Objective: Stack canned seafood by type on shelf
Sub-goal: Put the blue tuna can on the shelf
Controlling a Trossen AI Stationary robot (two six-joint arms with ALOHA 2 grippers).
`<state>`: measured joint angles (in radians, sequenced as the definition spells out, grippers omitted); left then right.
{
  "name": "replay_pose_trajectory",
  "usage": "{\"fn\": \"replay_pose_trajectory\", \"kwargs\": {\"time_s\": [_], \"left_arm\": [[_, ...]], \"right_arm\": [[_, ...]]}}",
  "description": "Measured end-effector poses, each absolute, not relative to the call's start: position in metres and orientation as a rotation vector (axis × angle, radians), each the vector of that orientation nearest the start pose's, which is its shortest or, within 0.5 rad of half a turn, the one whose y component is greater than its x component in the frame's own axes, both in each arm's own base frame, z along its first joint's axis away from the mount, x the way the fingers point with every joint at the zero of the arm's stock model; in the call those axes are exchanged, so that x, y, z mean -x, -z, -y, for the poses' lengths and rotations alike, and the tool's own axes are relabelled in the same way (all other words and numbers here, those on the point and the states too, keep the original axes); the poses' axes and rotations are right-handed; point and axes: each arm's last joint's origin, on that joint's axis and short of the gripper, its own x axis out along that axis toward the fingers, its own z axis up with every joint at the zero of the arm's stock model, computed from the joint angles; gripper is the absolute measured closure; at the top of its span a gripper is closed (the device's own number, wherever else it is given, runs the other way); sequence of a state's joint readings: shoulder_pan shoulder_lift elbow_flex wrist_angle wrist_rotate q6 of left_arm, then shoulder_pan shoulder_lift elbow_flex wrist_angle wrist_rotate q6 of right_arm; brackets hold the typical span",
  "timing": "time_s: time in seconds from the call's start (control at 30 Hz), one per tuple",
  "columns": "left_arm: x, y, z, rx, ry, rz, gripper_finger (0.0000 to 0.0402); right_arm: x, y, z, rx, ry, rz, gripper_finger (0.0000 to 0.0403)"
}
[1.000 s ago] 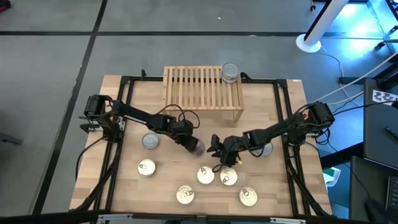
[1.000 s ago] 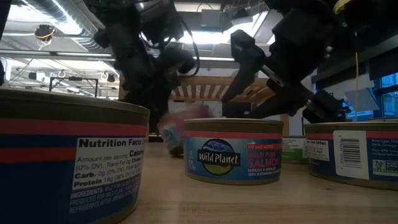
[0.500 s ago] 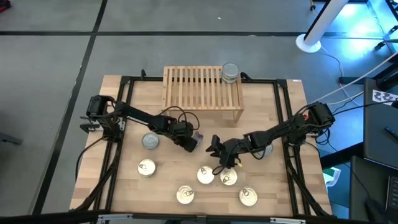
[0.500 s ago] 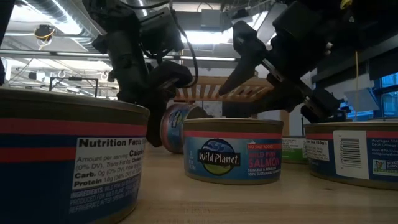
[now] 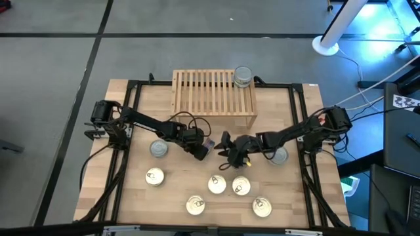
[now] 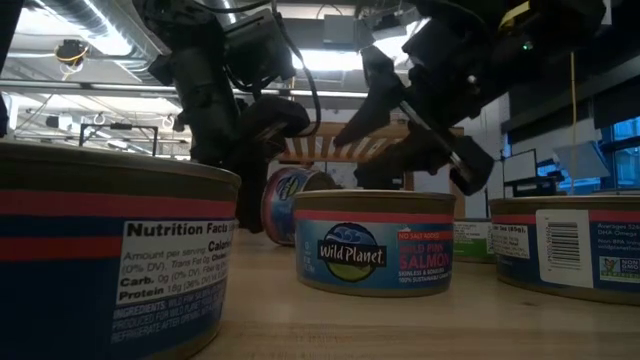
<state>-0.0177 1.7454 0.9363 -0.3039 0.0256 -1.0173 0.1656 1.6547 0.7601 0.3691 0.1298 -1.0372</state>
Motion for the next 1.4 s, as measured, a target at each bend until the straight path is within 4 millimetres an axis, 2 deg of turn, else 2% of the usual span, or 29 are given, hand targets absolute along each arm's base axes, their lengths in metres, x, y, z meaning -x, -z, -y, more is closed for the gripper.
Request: {"fn": "replay_pose_trajectory", "kwargs": {"time_s": [0.23, 0.43, 0.63, 1.13, 1.4], "left_arm": [[-0.321, -0.141, 0.006, 0.883, -0.521, -1.029, 0.0401], [-0.321, -0.142, 0.006, 0.882, -0.521, -1.027, 0.0401], [-0.322, -0.142, 0.006, 0.862, -0.508, -1.029, 0.0401], [-0.330, -0.147, 0.007, 0.808, -0.416, -0.947, 0.0401], [-0.330, -0.147, 0.007, 0.793, -0.408, -0.949, 0.0401]], "right_arm": [[-0.330, -0.173, -0.044, 0.941, -0.275, -0.468, 0.0203], [-0.341, -0.192, -0.047, 0.928, -0.303, -0.473, 0.0203], [-0.345, -0.200, -0.049, 0.919, -0.368, -0.513, 0.0203], [-0.347, -0.203, -0.034, 0.906, -0.362, -0.551, 0.0203], [-0.345, -0.200, -0.031, 1.018, -0.426, -0.567, 0.0203]]}}
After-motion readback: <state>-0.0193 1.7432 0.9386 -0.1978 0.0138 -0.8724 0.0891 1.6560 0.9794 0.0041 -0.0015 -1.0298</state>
